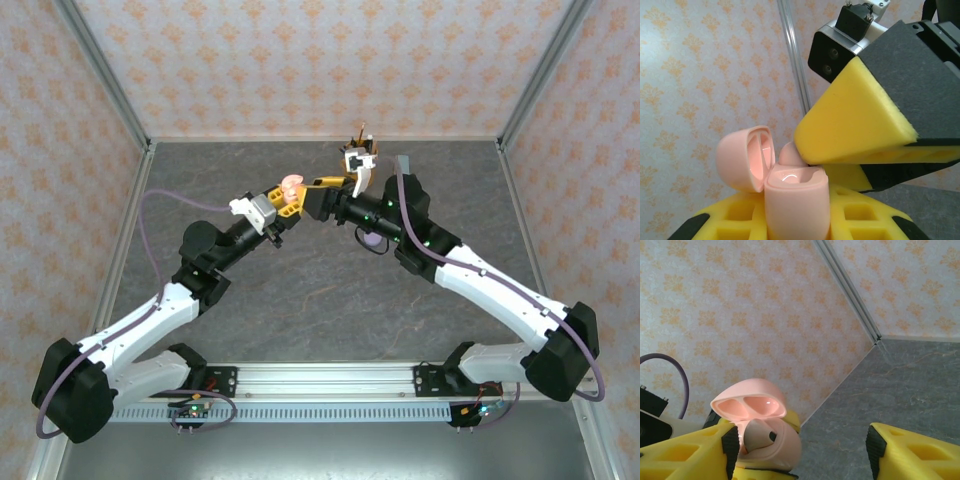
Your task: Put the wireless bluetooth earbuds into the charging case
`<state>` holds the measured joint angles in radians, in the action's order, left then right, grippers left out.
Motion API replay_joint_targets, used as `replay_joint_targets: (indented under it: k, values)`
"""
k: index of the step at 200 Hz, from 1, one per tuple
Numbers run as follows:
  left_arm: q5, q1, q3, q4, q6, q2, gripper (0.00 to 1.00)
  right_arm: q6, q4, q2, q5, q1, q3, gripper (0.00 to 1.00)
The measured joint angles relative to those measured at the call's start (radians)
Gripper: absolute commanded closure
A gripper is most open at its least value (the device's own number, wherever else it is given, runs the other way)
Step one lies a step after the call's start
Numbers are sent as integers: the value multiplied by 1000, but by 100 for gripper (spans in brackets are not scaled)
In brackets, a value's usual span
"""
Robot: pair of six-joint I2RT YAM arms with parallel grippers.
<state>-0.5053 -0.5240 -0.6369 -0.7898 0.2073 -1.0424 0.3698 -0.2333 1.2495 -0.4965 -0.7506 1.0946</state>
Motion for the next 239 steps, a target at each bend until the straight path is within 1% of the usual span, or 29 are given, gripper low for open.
replay_joint_targets:
  k: [14, 88, 106, 130, 157, 174, 187, 198, 239]
  values:
    - [0, 0, 0, -8, 0, 0, 100, 5, 6, 0, 0, 2, 11, 27]
    - [2, 0, 0, -11, -1, -1, 100, 37, 10, 5, -8, 7, 91, 26]
    - [18, 0, 0, -11, -1, -2, 100, 39, 13, 4, -5, 12, 96, 26]
    - [55, 0, 5, -12, 0, -5, 100, 50, 65, -19, 34, 32, 95, 25]
    - [119, 0, 6, -14, 1, -8, 100, 83, 139, -64, 102, 82, 73, 24]
    - [152, 2, 6, -15, 2, -8, 100, 101, 193, -53, 135, 105, 70, 25]
    - [174, 10, 6, -15, 0, -8, 100, 111, 233, -3, 143, 110, 73, 27]
    - [188, 23, 6, -18, -1, -8, 100, 115, 277, 76, 140, 110, 93, 28]
    - [235, 74, 6, -29, -27, 1, 100, 77, 414, 491, 103, 109, 233, 36]
